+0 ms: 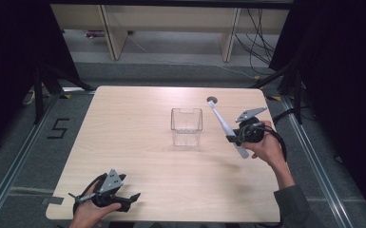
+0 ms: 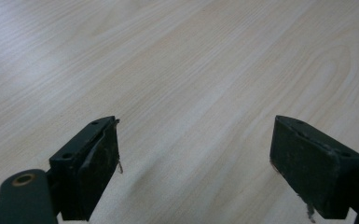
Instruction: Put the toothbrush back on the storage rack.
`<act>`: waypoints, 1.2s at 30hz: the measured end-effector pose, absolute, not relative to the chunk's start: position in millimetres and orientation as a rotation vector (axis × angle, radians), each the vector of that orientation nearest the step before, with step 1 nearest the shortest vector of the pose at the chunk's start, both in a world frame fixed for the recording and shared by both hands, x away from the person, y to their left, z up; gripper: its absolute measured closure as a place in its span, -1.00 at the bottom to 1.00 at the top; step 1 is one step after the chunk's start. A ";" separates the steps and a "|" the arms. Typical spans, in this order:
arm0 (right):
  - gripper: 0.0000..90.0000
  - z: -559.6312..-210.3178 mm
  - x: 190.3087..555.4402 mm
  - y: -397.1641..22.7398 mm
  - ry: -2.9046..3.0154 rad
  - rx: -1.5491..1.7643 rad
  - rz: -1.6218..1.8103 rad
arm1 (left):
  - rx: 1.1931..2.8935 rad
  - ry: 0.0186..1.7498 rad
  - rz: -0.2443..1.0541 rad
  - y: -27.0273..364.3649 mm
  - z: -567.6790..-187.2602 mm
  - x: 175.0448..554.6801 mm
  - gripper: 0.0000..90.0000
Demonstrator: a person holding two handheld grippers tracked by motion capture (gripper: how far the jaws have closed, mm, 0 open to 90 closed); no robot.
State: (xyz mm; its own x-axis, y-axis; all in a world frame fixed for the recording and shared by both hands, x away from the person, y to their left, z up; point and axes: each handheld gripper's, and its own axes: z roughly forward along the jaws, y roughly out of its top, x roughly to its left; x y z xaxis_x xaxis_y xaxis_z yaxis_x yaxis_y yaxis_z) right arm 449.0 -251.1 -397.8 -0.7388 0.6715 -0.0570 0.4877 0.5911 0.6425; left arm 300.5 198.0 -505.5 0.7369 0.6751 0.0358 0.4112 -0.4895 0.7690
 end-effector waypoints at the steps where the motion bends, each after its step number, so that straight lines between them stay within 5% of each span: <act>1: 0.49 -395.2 450.3 -251.9 2.529 0.935 0.886 | 2.147 0.817 0.425 197.9 -505.7 300.3 -0.67; 36: 0.49 -364.1 481.7 -205.6 2.319 0.930 1.208 | 2.142 0.817 0.433 198.3 -505.0 300.1 -0.67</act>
State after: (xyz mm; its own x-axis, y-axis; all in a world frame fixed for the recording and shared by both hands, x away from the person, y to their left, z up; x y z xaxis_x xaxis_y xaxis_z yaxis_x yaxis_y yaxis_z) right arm 481.7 -205.6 -364.1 -0.7165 0.6974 -0.0170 0.3859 0.4165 0.8232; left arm 300.1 198.3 -505.0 0.7343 0.6779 0.0351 0.4091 -0.4833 0.7740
